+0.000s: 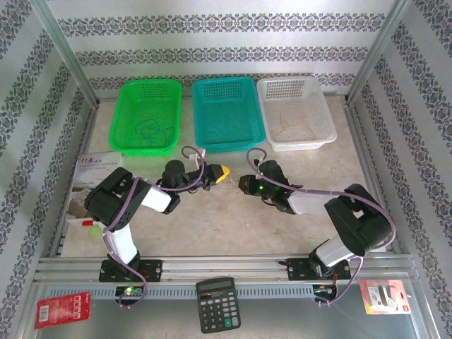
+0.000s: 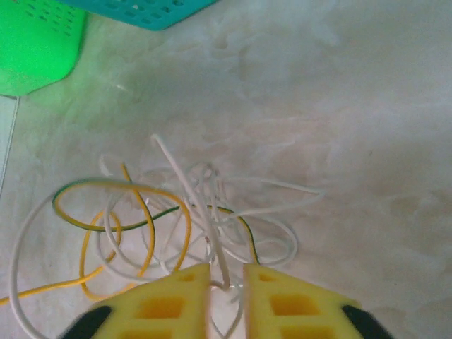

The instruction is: Untangle the cables

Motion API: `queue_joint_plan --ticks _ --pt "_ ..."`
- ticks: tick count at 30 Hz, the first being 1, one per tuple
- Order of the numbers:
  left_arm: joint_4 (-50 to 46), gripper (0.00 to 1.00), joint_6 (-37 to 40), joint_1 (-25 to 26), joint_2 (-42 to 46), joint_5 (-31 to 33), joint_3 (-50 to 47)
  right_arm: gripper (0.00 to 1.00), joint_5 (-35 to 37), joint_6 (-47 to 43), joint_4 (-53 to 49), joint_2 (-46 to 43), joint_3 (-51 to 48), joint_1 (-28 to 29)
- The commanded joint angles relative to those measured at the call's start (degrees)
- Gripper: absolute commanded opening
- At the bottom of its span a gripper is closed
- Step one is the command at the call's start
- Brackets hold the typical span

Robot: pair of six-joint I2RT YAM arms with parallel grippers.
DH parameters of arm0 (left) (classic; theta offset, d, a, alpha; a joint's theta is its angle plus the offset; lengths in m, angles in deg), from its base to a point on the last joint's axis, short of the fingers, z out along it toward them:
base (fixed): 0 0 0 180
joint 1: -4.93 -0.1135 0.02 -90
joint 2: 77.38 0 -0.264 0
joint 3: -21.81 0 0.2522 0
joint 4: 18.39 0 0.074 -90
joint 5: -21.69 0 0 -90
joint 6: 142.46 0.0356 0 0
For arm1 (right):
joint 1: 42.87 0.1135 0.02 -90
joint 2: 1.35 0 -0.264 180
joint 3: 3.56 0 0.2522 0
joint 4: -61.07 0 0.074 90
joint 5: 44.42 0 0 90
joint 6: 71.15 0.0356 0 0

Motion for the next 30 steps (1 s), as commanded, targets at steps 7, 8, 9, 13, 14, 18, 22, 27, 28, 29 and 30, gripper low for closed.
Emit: queue_joint_plan --ticks 7,8,9,13,14,18,22,27,28,29,30 --pt "3.1 0.0 4.18 -0.36 3.64 0.16 -0.56 0.42 -2.73 -1.16 -7.43 -13.78 -0.47 -3.18" --pt "2.53 0.0 4.88 -0.36 4.14 0.31 -0.57 0.43 -2.76 -1.15 -8.44 -15.4 -0.1 -3.41" --pt "1.98 0.0 5.49 -0.36 4.52 0.44 -0.58 0.44 -2.76 -1.09 -9.17 -16.57 0.27 -3.54" --pt "-1.4 0.0 8.35 -0.32 6.67 1.06 -0.54 0.53 -4.06 0.55 -9.72 -19.8 2.44 -3.99" --pt "-2.19 0.0 9.03 -0.33 7.24 1.23 -0.6 0.54 -4.83 1.05 -9.35 -19.83 3.32 -3.99" --pt "-4.93 0.0 11.49 -0.28 9.44 1.63 -0.59 0.56 -7.34 3.68 -6.52 -18.01 6.18 -3.66" --pt "-7.53 0.0 13.23 -0.1 11.26 1.95 -0.48 0.57 -8.65 6.16 -3.18 -14.53 9.13 -2.85" --pt "-9.28 0.0 14.27 0.08 12.46 2.03 -0.39 0.56 -8.66 8.01 -0.31 -10.49 12.78 -1.23" --pt "-9.29 0.0 14.31 0.16 12.55 2.03 -0.36 0.56 -8.66 8.37 0.17 -9.71 13.3 -0.99" --pt "-9.29 0.0 14.37 0.17 12.62 2.03 -0.39 0.56 -8.62 8.68 0.67 -8.82 13.91 -0.64" --pt "-9.31 0.0 14.43 0.16 12.69 2.12 -0.39 0.56 -8.62 8.99 1.12 -8.0 14.4 -0.41"
